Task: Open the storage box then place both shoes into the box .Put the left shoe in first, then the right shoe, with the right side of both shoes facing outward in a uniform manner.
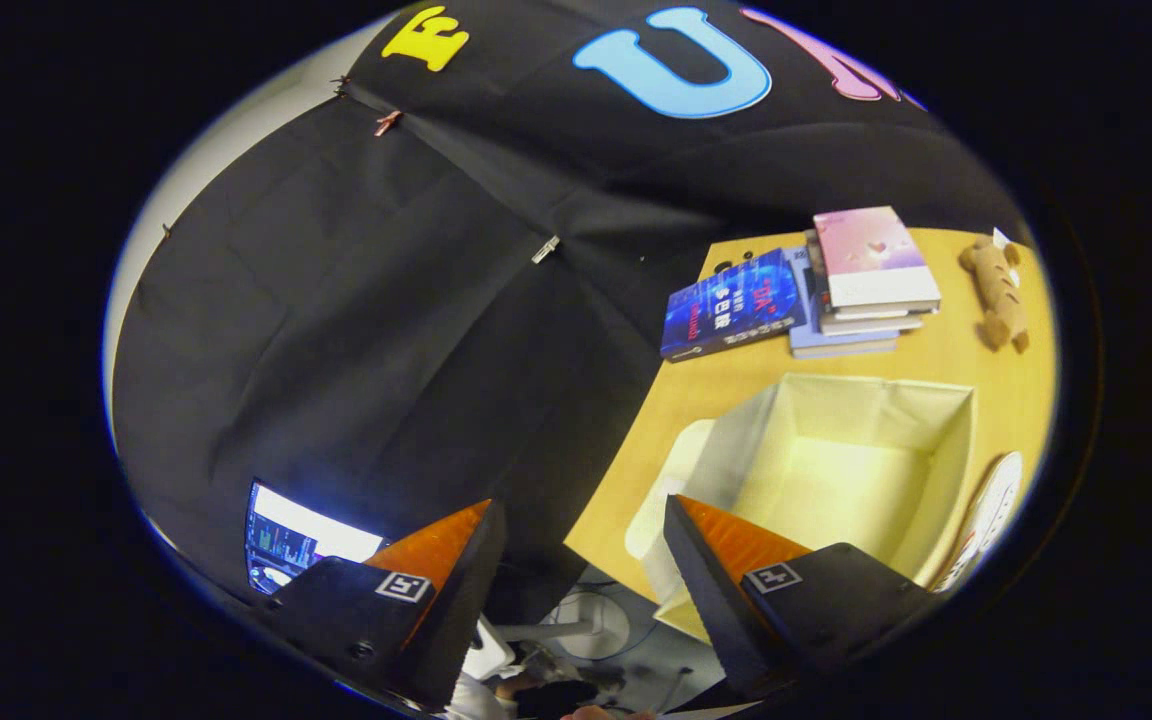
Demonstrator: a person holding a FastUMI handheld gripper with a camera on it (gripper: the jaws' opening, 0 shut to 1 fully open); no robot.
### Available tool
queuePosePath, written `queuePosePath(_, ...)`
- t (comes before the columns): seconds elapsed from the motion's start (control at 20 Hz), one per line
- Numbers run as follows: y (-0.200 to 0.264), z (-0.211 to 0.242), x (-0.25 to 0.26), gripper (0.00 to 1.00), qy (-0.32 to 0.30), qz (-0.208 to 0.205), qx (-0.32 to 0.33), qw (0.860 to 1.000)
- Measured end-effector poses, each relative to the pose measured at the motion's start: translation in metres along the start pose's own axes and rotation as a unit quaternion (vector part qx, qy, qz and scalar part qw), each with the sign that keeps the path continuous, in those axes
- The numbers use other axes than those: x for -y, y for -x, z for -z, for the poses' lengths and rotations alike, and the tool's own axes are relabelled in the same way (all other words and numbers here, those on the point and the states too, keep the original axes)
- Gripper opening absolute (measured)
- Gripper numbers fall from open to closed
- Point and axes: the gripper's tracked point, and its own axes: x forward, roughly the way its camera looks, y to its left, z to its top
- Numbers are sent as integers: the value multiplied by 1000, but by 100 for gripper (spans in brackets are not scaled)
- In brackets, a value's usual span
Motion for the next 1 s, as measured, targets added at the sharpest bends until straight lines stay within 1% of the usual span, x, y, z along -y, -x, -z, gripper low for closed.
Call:
queuePosePath(0.05,14,-6,17,98,11,15,18,1000)
queuePosePath(0.1,26,-14,29,98,12,19,41,999)
queuePosePath(0.15,46,-25,29,98,7,3,68,998)
queuePosePath(0.2,60,-31,36,98,4,4,89,996)
queuePosePath(0.25,74,-33,55,97,8,17,103,994)
queuePosePath(0.45,122,-36,138,98,45,97,129,986)
queuePosePath(0.65,169,-22,216,98,62,170,136,974)
queuePosePath(0.85,199,2,277,98,59,220,124,966)
queuePosePath(1.0,207,27,319,98,67,259,101,958)
